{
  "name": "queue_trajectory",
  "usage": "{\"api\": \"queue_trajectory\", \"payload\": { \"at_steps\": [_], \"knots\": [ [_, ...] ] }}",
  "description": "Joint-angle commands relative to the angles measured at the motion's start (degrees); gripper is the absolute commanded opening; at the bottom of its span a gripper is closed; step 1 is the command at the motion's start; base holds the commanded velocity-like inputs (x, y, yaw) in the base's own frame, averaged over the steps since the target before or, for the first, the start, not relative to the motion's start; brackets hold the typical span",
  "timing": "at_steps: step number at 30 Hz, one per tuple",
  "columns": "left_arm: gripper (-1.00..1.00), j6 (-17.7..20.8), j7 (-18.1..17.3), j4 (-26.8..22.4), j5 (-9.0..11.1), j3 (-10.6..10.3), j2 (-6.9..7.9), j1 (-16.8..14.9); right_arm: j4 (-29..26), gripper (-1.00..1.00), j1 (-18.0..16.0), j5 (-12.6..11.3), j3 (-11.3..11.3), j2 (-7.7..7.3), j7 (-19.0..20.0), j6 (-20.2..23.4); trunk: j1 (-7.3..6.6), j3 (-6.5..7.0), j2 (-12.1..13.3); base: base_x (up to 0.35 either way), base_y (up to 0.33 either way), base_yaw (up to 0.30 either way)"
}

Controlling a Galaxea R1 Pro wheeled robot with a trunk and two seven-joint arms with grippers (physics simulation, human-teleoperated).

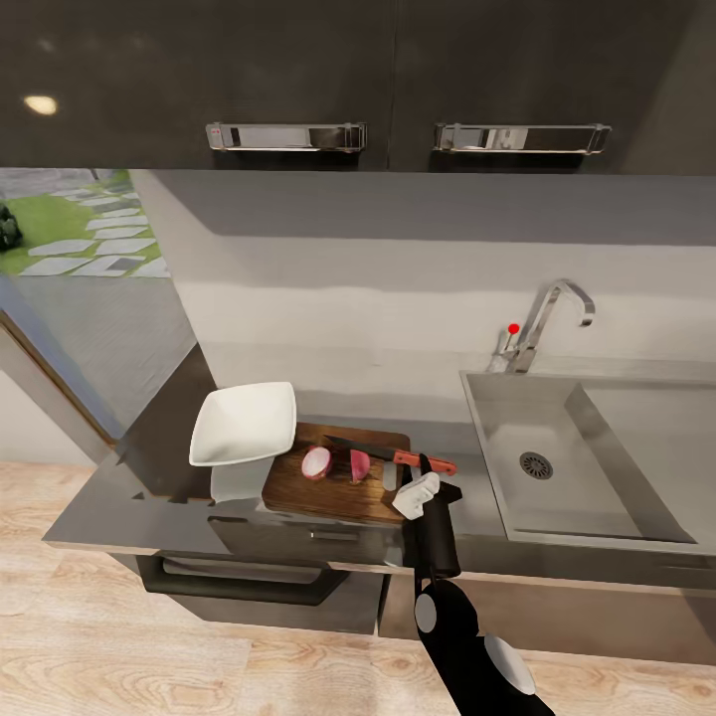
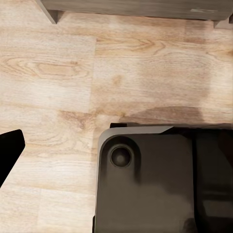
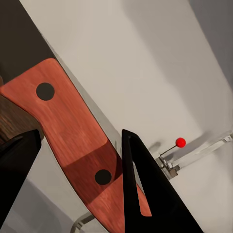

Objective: In the kitchen, take the Vidalia onion out of the sink, dice it on the chopping board with the paring knife, put the diced onion into the bowl on the countertop, then place both the paring knife and the chopping board into the sink.

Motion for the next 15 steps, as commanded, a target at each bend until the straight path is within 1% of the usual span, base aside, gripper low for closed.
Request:
{"api": "queue_trajectory", "payload": {
  "at_steps": [1, 15],
  "knots": [
    [1.0, -0.1, 0.3, -0.1, 0.6, -0.4, 0.06, 0.0, 0.1, -1.0, 0.0, 0.3, 0.0, 0.0, -0.2, 0.5, 0.02, -0.07, -0.1, 0.0, 0.0, 0.0],
    [1.0, -0.1, 0.3, -0.1, 0.6, -0.4, 0.06, 0.1, 0.8, -1.0, 0.0, 0.5, 0.0, 0.0, -0.2, 0.5, 0.02, -0.07, -0.1, 0.0, 0.0, 0.0]
  ]
}}
